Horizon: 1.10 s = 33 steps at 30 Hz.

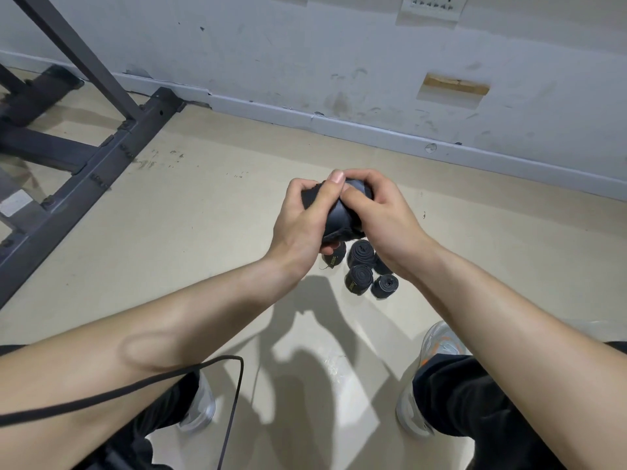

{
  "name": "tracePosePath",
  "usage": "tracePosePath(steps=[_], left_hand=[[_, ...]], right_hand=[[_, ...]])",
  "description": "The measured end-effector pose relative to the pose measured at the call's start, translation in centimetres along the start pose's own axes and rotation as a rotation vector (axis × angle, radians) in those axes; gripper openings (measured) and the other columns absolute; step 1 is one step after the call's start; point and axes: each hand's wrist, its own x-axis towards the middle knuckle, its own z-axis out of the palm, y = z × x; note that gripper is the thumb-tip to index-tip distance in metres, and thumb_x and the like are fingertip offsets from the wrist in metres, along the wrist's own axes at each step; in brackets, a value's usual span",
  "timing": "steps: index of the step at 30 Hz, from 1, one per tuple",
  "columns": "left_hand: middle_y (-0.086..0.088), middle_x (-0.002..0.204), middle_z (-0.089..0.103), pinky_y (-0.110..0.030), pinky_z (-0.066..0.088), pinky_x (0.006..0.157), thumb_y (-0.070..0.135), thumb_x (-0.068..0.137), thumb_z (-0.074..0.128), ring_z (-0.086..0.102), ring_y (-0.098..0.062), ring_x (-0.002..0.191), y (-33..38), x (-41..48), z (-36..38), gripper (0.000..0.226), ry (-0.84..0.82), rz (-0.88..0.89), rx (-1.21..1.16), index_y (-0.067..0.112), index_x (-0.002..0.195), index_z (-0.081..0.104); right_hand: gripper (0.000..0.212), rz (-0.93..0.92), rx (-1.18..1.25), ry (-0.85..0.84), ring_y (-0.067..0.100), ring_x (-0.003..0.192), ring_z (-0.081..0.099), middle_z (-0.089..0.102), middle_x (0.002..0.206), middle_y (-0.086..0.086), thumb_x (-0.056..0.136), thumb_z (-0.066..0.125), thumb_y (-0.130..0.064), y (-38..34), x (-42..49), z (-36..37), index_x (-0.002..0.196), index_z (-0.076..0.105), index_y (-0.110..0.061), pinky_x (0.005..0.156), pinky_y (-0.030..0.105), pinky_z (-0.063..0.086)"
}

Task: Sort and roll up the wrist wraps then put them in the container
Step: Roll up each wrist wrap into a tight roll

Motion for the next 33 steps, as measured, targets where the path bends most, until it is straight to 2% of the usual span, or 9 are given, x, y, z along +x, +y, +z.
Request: tracePosePath(steps=[3,7,11,16,20,25,27,29,33], left_hand=[[-0.01,0.092,0.072,-0.026,0.046,0.044,0.066,0.082,0.063,0.066,-0.028,0.067,0.0,0.5,0.2,0.042,0.042,0.034,0.05,0.026,0.092,0.054],[-0.014,0.097,0.071,-0.024,0.043,0.039,0.062,0.083,0.061,0.065,-0.033,0.071,0.9,1.3,1.0,0.033,0.034,0.024,0.094,0.03,0.085,0.055],[-0.014,0.094,0.069,-0.023,0.041,0.039,0.046,0.095,0.061,0.064,-0.033,0.066,1.9,0.9,2.0,0.025,0.005,0.025,0.113,0.027,0.081,0.054],[-0.011,0.083,0.064,-0.025,0.04,0.04,0.043,0.097,0.06,0.06,-0.027,0.055,3.4,-0.4,3.6,0.024,-0.047,0.047,0.163,0.023,0.083,0.056],[-0.011,0.081,0.066,-0.025,0.04,0.041,0.047,0.099,0.057,0.058,-0.025,0.049,3.5,-0.7,4.4,0.026,-0.126,0.035,0.207,0.023,0.089,0.057],[-0.007,0.106,0.074,-0.03,0.054,0.051,0.066,0.098,0.043,0.074,-0.029,0.064,1.7,0.8,4.4,0.043,-0.234,-0.139,0.321,0.031,0.112,0.063],[-0.007,0.106,0.072,-0.029,0.056,0.052,0.073,0.097,0.03,0.075,-0.033,0.065,0.5,2.1,4.1,0.059,-0.284,-0.229,0.43,0.028,0.12,0.062],[-0.009,0.104,0.071,-0.03,0.056,0.058,0.07,0.1,0.023,0.073,-0.035,0.067,-1.1,4.2,3.6,0.065,-0.291,-0.24,0.562,0.02,0.119,0.06],[-0.01,0.109,0.071,-0.039,0.057,0.081,0.046,0.101,0.046,0.067,-0.028,0.081,-6.5,10.3,2.6,0.031,-0.266,-0.156,0.931,0.019,0.112,0.056]], right_hand=[[0.043,0.017,0.102,0.003,0.027,0.086,0.074,0.069,0.113,0.013,0.081,0.07,-0.034,-0.1,0.4,-0.2,0.12,0.062,-0.015,0.072,0.045,0.058],[0.031,0.004,0.211,-0.067,0.024,0.082,0.07,0.061,0.1,0.009,0.095,0.065,-0.012,-1.0,0.5,-1.7,0.123,0.062,-0.025,0.074,0.041,0.057],[0.02,-0.037,0.223,-0.067,0.023,0.096,0.07,0.073,0.105,0.005,0.092,0.063,-0.023,-1.9,-0.6,-2.8,0.109,0.072,-0.018,0.083,0.039,0.056],[0.025,0.051,0.221,-0.068,0.03,0.116,0.069,0.068,0.128,0.0,0.102,0.06,-0.021,-2.5,-3.4,-4.7,0.125,0.068,-0.029,0.088,0.061,0.059],[0.025,0.03,0.224,-0.004,0.038,0.112,0.07,0.071,0.123,0.012,0.101,0.063,-0.017,-2.6,-4.4,-5.4,0.124,0.069,-0.021,0.088,0.066,0.057],[0.024,0.09,0.138,0.063,0.027,0.098,0.074,0.072,0.117,0.008,0.101,0.062,-0.017,-1.3,-4.0,-5.6,0.123,0.07,-0.02,0.082,0.055,0.062],[0.022,0.128,0.081,0.113,0.024,0.092,0.072,0.07,0.116,0.004,0.099,0.064,-0.019,0.0,-3.3,-5.9,0.121,0.07,-0.023,0.077,0.052,0.064],[0.019,0.166,0.061,0.165,0.024,0.096,0.07,0.068,0.115,0.0,0.098,0.066,-0.021,1.8,-2.3,-6.2,0.116,0.071,-0.025,0.076,0.05,0.064],[0.017,0.264,0.016,0.277,0.024,0.112,0.066,0.066,0.11,-0.011,0.096,0.068,-0.025,7.2,0.7,-7.4,0.112,0.071,-0.029,0.081,0.051,0.063]])
